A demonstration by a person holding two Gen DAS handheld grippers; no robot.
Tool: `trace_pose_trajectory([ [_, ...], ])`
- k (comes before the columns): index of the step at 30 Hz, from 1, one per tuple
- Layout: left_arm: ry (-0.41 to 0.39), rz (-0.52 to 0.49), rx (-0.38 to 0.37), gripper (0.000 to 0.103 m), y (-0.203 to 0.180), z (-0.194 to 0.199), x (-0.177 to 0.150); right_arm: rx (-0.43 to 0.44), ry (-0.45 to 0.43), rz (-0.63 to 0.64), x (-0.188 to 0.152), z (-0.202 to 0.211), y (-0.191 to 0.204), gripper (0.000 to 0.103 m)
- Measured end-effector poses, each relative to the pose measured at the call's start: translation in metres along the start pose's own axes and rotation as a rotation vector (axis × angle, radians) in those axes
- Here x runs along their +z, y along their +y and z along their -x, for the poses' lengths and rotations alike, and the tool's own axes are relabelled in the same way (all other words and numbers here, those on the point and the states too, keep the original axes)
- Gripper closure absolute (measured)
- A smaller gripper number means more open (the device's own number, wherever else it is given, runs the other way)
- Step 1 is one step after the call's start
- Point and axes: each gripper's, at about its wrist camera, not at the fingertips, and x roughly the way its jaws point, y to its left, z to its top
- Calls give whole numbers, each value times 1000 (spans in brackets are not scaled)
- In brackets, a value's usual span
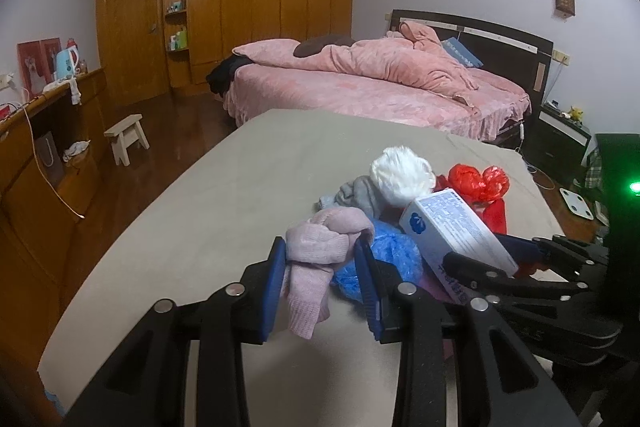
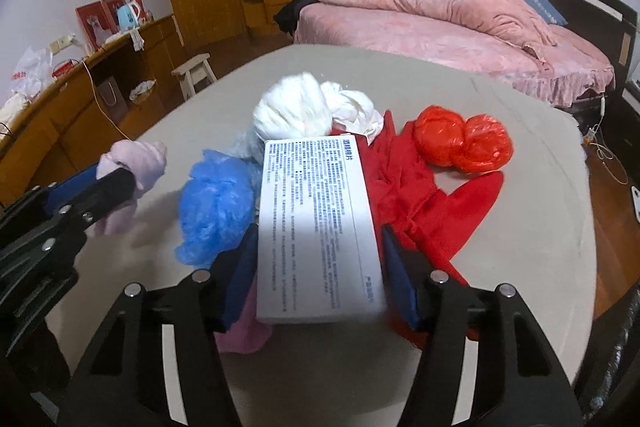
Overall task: Collect trash
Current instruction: 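Hold the pink sock in the left tool while the right tool grasps the white medicine box, then lift the white medicine box with the right tool off the red gloves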
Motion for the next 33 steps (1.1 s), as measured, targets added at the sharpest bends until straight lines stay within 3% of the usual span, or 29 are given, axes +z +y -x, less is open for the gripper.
trace_pose_trajectory([
  [13, -30, -37, -54, 68, -26, 20, 6, 17, -63, -61, -7, 61, -16, 45],
  [16, -14, -46, -63, 68, -31, 19, 2, -29, -34, -11, -19, 59, -11, 45],
  [21, 14, -58, -66, 68, -34, 14, -9, -40, -3, -44, -35, 46, -16, 45],
  [24, 21, -60, -61, 68, -33, 12, -12, -46, 9, -51, -37, 41, -18, 42],
  [28, 24, -51, -54, 68, -27, 10, -16, -75, 1, -46, -37, 43, -20, 26],
  [33, 26, -50, -57, 68, -25, 10, -17, -115, -64, -56, -40, 62, -18, 21],
])
